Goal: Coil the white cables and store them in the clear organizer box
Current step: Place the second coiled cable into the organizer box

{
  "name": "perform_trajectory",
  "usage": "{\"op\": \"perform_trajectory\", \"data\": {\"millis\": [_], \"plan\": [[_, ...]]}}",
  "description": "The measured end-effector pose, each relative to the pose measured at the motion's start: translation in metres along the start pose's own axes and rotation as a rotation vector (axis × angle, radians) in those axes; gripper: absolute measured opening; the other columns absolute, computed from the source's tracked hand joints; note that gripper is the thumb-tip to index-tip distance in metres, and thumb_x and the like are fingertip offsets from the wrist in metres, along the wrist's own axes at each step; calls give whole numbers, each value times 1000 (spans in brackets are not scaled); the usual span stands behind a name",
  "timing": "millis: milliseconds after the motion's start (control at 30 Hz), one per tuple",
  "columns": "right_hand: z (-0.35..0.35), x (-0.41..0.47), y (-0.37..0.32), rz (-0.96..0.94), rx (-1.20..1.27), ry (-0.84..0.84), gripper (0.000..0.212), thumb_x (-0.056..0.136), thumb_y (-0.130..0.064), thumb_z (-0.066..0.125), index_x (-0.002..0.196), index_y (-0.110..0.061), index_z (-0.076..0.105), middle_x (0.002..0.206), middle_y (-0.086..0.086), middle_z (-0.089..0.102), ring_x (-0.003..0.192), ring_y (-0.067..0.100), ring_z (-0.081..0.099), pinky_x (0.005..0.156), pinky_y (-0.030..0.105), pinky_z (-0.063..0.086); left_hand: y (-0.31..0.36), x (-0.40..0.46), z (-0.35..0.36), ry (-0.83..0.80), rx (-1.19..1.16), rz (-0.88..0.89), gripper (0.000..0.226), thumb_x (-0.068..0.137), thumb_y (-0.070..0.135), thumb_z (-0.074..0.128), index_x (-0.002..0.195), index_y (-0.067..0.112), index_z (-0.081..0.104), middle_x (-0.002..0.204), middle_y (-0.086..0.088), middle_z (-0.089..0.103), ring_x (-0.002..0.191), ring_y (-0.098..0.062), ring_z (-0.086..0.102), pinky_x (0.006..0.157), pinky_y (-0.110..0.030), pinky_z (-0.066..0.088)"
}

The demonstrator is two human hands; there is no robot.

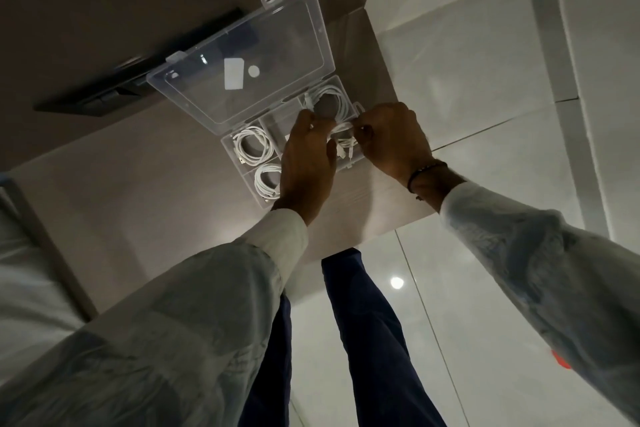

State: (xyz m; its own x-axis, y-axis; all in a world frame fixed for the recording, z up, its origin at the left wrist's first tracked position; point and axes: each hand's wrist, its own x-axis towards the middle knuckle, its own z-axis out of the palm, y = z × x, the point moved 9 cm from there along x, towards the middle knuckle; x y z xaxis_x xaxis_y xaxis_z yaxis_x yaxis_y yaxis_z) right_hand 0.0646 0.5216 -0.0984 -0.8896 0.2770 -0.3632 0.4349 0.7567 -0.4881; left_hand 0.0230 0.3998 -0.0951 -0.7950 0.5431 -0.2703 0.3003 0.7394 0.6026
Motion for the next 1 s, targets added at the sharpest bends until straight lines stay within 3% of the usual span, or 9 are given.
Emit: {"op": "perform_trajectory", "data": {"millis": [167, 367, 500, 633, 733, 833, 933, 1000], "plan": [[4, 9, -8, -65, -98, -83, 24, 95, -26, 66, 106, -8, 78, 102, 16, 76, 92, 33, 72, 85, 35, 57, 0, -1, 0, 3, 117, 80, 27, 95, 9, 68, 121, 9, 69, 128, -16, 60, 115, -31, 64, 95, -41, 60], [2, 9, -7, -106, -150, -72, 21, 97, -22, 61, 104, -9, 75, 104, 14, 76, 95, 34, 70, 86, 37, 57, -4, 5, 9, -24, 148, 96, 22, 101, 8, 58, 116, 2, 73, 116, -18, 71, 109, -32, 65, 93, -43, 56], [6, 4, -13, -176, -207, -65, 24, 100, -16, 56, 111, -5, 74, 119, 16, 68, 109, 37, 64, 88, 40, 53, 1, 0, 14, 13, 242, 143, 19, 100, 7, 57, 108, 2, 73, 118, -19, 68, 107, -33, 65, 91, -42, 57], [24, -4, -16, -227, -312, -187, 30, 100, -18, 52, 124, -12, 68, 138, 11, 53, 123, 34, 55, 96, 43, 49, 4, -7, 19, 37, 414, 252, 22, 96, 4, 56, 113, 4, 69, 118, -18, 69, 104, -34, 66, 88, -44, 55], [29, -12, -15, -273, -348, -210, 30, 97, -21, 58, 125, -15, 67, 142, 11, 48, 127, 33, 52, 101, 45, 47, -7, -1, 17, 70, 307, 91, 18, 95, 9, 61, 113, 5, 66, 115, -16, 69, 105, -33, 65, 88, -43, 55], [22, -13, -11, -225, -285, -157, 33, 94, -21, 63, 125, -14, 68, 137, 10, 57, 125, 33, 55, 101, 46, 48, -19, 2, 12, 97, 58, -106, 15, 89, 12, 71, 101, 5, 64, 101, -13, 68, 93, -28, 64, 81, -41, 58], [8, -10, -5, -57, -76, -84, 33, 89, -14, 67, 122, -14, 71, 126, 10, 70, 115, 33, 64, 96, 37, 53, -24, -1, -4, 91, -92, -129, 8, 92, 11, 68, 88, 5, 64, 89, -10, 67, 80, -22, 61, 74, -41, 57], [-8, -11, -7, 32, 13, -12, 27, 87, -12, 65, 113, -13, 75, 112, 10, 76, 101, 31, 71, 86, 30, 54, -26, -10, -31, 179, -116, -113, 7, 95, 7, 62, 92, 2, 66, 92, -14, 68, 81, -22, 63, 75, -41, 57]]}}
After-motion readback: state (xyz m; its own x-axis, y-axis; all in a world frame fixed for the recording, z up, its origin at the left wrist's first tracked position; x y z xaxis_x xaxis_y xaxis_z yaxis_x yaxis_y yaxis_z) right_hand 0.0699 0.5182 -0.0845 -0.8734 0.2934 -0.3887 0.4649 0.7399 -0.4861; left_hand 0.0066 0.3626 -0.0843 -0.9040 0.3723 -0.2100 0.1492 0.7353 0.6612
